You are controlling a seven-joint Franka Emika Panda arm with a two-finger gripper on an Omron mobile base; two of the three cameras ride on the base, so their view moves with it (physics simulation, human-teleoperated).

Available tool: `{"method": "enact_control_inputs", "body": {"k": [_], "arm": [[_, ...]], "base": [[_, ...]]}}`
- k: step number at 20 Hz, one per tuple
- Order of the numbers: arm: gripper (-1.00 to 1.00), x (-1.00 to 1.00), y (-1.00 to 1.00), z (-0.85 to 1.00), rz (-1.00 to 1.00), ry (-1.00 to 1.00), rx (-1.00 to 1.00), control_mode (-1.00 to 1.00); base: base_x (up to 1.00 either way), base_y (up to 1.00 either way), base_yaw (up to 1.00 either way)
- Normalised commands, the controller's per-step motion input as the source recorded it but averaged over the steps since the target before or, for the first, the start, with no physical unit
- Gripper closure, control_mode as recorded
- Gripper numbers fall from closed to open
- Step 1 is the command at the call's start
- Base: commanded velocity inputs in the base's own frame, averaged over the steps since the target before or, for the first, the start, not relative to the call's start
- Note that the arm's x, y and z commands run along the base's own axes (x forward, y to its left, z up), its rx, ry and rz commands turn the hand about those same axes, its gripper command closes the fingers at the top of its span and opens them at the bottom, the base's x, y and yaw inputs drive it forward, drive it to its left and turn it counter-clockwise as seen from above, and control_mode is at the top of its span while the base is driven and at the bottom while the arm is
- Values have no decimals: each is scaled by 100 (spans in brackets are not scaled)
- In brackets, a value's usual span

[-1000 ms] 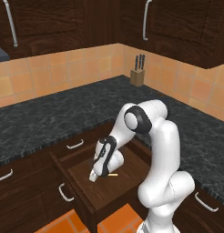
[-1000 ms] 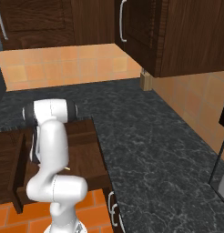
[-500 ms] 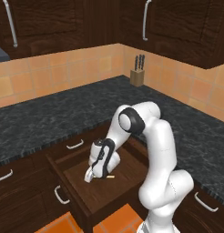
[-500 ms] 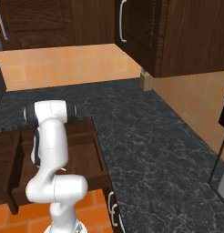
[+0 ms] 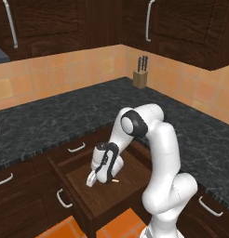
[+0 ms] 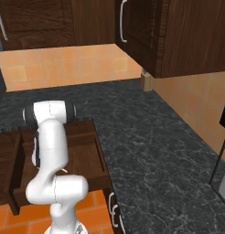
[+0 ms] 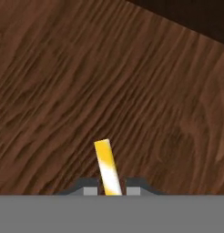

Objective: Take a straw from the drawer in front and place it inside the glass cup on the dining counter.

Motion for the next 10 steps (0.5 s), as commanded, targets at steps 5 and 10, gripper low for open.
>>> {"method": "enact_control_inputs", "body": {"k": [5,10], "arm": [[100,-12,-1,28,0,0,5,-100],[100,-57,-14,98,0,-4,17,-100]], "base": [[0,0,0],[0,0,0]]}}
